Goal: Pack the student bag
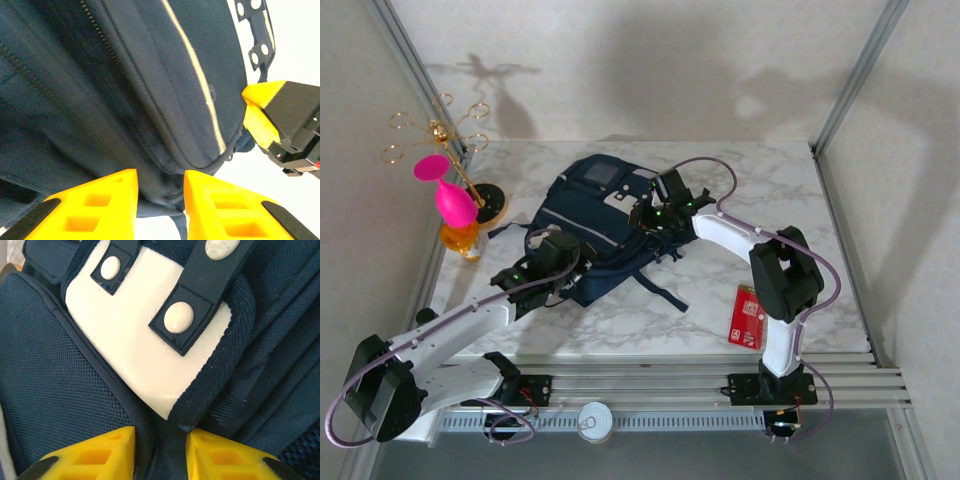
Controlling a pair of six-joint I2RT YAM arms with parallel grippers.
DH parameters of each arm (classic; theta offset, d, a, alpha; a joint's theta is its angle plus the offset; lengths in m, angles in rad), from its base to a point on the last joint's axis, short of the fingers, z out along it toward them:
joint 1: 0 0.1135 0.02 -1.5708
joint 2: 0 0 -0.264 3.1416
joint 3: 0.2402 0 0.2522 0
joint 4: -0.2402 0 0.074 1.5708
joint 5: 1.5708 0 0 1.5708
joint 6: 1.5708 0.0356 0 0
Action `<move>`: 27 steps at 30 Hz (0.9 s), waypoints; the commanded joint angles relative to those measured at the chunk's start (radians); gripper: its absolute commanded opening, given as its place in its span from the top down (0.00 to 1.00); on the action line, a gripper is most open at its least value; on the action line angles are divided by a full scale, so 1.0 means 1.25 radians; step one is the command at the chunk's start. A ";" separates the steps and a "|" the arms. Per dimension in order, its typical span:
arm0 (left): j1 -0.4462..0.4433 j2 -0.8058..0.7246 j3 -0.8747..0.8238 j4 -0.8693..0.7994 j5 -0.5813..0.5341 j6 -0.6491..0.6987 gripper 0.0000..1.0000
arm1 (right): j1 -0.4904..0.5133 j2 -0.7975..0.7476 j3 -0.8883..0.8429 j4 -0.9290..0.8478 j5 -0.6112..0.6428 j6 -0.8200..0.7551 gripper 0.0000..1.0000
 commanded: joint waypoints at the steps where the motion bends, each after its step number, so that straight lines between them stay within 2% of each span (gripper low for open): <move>1: -0.011 -0.018 0.038 -0.044 -0.035 0.025 0.69 | 0.034 -0.002 -0.002 0.068 -0.074 0.006 0.62; 5: -0.012 -0.011 0.059 -0.089 -0.049 0.044 0.68 | 0.057 -0.015 0.009 0.044 -0.025 -0.010 0.61; 8: -0.001 -0.011 0.047 -0.082 -0.051 0.069 0.63 | 0.056 0.002 0.011 0.052 -0.032 -0.018 0.64; 12: 0.087 0.013 0.003 -0.012 0.047 0.107 0.64 | 0.057 0.039 0.022 0.058 -0.048 -0.036 0.72; 21: 0.178 0.145 0.019 0.124 0.090 0.182 0.68 | 0.090 -0.023 -0.032 0.089 -0.038 -0.023 0.79; 27: 0.190 0.209 0.076 0.156 0.084 0.242 0.71 | 0.104 -0.015 -0.043 0.109 -0.053 -0.008 0.73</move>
